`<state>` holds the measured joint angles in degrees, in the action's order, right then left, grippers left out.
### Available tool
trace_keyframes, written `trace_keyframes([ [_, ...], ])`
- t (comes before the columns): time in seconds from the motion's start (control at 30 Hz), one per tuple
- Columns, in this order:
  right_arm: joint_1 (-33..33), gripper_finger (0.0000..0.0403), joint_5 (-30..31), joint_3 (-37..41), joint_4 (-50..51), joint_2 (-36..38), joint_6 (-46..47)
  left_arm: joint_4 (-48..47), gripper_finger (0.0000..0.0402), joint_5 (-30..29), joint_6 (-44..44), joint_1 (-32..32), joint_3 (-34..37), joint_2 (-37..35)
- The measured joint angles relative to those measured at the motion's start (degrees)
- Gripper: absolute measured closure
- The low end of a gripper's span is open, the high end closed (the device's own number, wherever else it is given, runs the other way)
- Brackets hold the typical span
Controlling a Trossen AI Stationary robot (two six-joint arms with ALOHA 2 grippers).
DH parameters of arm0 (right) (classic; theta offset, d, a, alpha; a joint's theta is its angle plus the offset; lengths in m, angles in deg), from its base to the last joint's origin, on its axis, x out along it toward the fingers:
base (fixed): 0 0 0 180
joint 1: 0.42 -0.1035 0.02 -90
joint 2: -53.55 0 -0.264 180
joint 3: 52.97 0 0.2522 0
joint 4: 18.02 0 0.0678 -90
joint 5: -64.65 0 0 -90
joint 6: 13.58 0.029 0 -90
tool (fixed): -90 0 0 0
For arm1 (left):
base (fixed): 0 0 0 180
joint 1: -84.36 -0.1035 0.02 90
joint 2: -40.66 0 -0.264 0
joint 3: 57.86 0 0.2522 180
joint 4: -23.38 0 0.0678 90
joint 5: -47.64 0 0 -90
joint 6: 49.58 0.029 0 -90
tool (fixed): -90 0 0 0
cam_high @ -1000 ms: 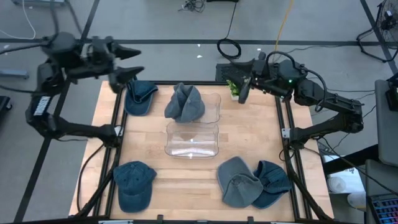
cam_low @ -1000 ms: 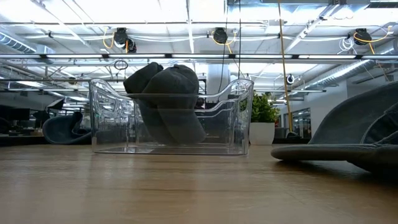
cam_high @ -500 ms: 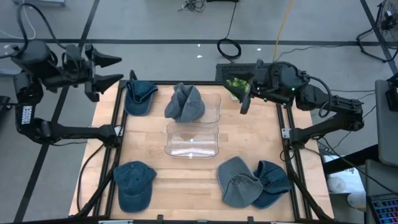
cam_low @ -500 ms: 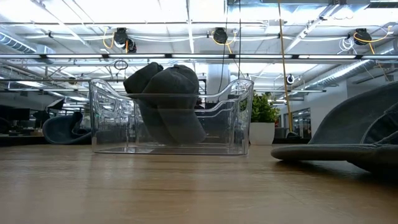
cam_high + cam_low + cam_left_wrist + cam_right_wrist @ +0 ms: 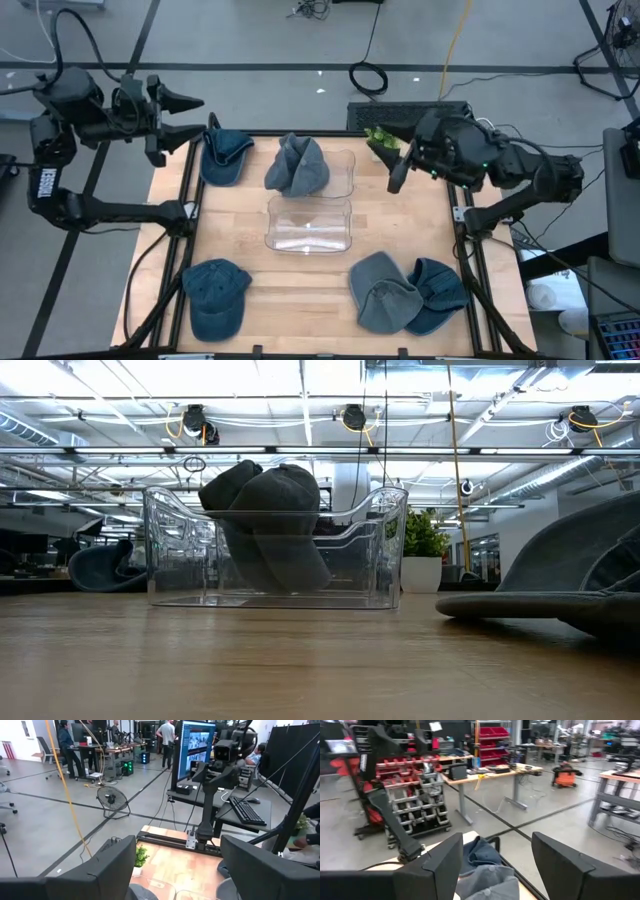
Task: Pick & Place hat
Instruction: Put the gray cap into the top transparent bin
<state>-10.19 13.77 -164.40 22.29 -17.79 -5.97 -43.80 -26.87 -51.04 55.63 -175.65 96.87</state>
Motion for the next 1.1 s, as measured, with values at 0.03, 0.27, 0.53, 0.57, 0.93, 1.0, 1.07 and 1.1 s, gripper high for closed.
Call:
trace_keyframes([
  [0.03, -0.9, 0.0175, 1.8, -1.3, 1.1, -0.5, 0.7, 0.1, 0.0103, 0.0, -0.1, 0.0, 0.0, 0.1],
  [0.27, -5.8, 0.0174, 13.2, -10.1, 10.8, -4.4, 8.4, 0.1, 0.0104, -0.1, -1.0, 0.0, 0.0, 0.9],
  [0.53, -8.5, 0.0175, 12.9, -13.2, 21.6, -7.3, 29.4, 0.1, 0.0102, -0.6, -1.9, 0.0, 0.0, 1.1],
  [0.57, -8.5, 0.0176, 11.1, -13.2, 23.2, -7.4, 32.9, 0.1, 0.0104, -0.6, -2.1, 0.0, 0.0, 1.1],
  [0.93, -6.1, 0.0176, -20.5, -11.3, 46.2, -7.4, 68.1, 0.1, 0.0125, -0.6, -2.1, 0.0, 0.0, 1.2],
  [1.0, -5.6, 0.0175, -25.1, -10.3, 50.2, -7.2, 71.6, 0.1, 0.0126, -0.6, -2.1, 0.0, 0.0, 1.2],
  [1.07, -5.4, 0.0175, -28.7, -8.8, 53.8, -7.3, 74.4, 0.1, 0.0124, -0.6, -2.1, 0.0, 0.0, 1.2],
  [1.1, -5.3, 0.0175, -30.3, -8.1, 55.3, -7.4, 75.6, 0.1, 0.0123, -0.6, -2.1, 0.0, 0.0, 1.2],
])
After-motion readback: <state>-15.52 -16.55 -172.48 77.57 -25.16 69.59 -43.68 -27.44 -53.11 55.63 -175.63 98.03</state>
